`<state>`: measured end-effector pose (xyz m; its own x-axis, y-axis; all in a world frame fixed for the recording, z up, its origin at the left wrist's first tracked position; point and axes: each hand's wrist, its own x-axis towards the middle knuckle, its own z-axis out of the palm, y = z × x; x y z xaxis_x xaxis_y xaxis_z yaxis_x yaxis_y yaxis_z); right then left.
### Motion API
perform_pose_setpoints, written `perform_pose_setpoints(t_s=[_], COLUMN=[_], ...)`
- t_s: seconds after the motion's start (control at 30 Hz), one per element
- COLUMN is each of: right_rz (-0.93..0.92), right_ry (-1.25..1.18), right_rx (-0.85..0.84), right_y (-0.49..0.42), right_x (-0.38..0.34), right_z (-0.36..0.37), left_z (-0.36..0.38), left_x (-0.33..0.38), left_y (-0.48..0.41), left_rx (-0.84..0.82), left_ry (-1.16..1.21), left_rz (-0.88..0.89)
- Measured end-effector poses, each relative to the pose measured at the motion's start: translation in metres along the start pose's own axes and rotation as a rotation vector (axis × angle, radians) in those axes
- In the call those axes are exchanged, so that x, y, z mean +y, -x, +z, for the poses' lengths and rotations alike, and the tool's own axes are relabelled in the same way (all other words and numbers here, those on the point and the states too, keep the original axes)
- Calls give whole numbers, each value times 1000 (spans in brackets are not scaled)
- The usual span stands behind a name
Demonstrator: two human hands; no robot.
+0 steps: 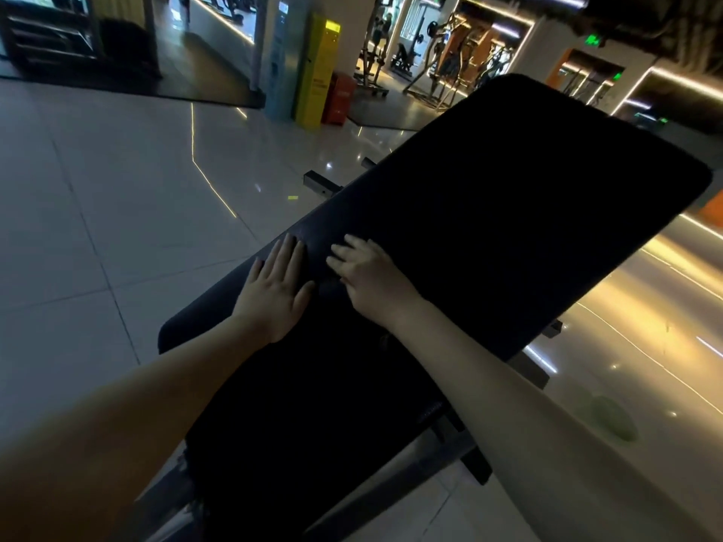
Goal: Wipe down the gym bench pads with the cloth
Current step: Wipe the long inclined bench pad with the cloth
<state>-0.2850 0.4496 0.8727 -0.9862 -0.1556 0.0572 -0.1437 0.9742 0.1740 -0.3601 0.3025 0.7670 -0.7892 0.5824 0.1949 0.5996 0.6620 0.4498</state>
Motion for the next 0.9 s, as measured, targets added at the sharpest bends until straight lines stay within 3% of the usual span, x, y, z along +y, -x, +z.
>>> perform_pose_setpoints(t_s=[0.17, 0.27, 0.53, 0.6, 0.77, 0.9], right_rz=[-174, -184, 342, 409, 467, 314], right_ry=[24, 111, 208, 214, 186, 165], right_rx=[-81, -62, 201, 258, 219, 210], right_y=[24, 22, -29, -41, -70, -81], right_x=[-16, 1, 142, 138, 102, 42], right_z=[11, 6, -57, -55, -43, -19], left_z=[6, 6, 4, 4, 0, 0], left_x=[-7, -6, -7, -8, -4, 1], left_y=[16, 17, 17, 16, 15, 19], left_rx=[7, -14, -64, -79, -105, -89], left_ry=[30, 29, 29, 32, 30, 22], left_rz=[-22, -39, -68, -72, -89, -120])
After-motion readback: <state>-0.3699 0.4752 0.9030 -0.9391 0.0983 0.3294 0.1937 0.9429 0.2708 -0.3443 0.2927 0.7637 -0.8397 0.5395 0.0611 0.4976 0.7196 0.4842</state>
